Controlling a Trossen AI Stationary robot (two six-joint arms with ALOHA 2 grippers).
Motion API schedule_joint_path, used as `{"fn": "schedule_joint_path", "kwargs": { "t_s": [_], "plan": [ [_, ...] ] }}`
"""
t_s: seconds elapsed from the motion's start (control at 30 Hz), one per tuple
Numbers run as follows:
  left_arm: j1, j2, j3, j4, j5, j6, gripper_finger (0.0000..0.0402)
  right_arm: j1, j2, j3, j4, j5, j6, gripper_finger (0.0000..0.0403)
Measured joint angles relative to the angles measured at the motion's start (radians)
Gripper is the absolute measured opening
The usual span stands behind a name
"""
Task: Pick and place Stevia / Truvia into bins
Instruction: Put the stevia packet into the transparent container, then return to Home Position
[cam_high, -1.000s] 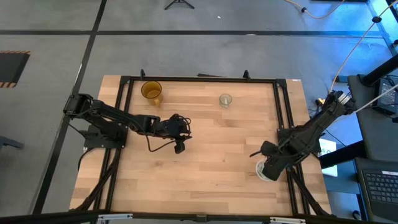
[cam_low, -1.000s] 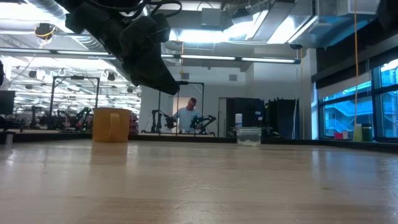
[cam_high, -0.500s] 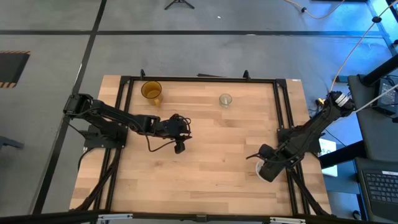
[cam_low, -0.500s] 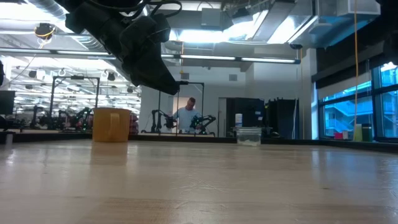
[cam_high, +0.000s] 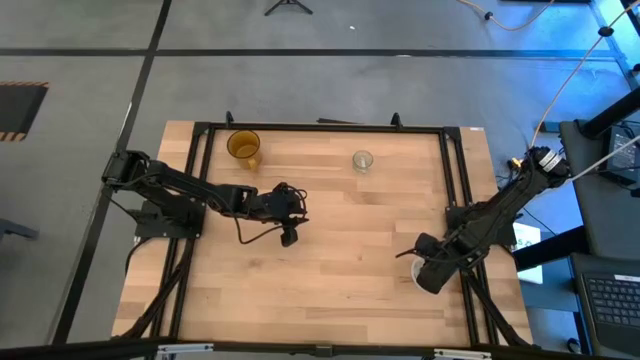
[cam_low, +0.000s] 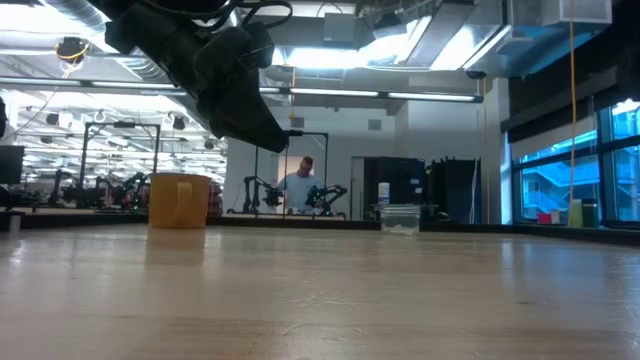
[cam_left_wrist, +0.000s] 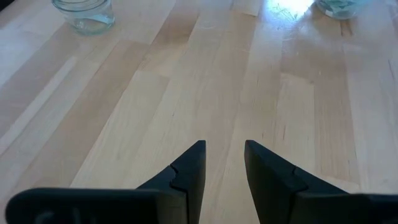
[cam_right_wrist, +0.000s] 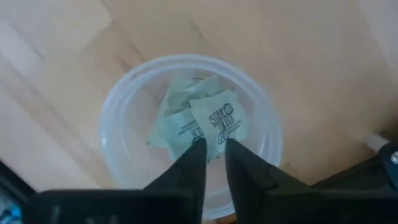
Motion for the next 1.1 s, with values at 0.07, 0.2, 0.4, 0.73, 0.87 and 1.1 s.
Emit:
{"fn": "schedule_joint_path", "kwargs": {
  "t_s": [0.07, 0.2, 0.4, 0.73, 0.87, 1.1],
  "plan": [
    [0.000, 0.000, 0.000, 0.000, 0.000, 0.000, 0.0107, 0.000, 0.000, 0.010, 0.004, -0.001, -0.031, 0.0076],
    [0.000, 0.000, 0.000, 0.000, 0.007, -0.014, 0.0107, 0.000, 0.000, 0.088, -0.046, -0.006, -0.099, 0.0108],
    [0.000, -0.026, 0.000, -0.005, 0.025, -0.041, 0.0107, -0.008, -0.001, 0.328, -0.315, -0.004, -0.267, 0.0118],
    [0.063, -0.320, 0.000, -0.031, 0.062, -0.025, 0.0107, -0.165, -0.148, 0.599, -0.128, 0.230, -0.687, 0.0118],
    [0.079, -0.441, 0.000, -0.030, 0.049, 0.016, 0.0107, -0.308, -0.211, 0.600, 0.065, 0.101, -0.938, 0.0118],
    [0.079, -0.600, 0.000, -0.065, -0.013, 0.087, 0.0107, -0.593, -0.240, 0.599, 0.097, -0.146, -1.237, 0.0118]
  ]
}}
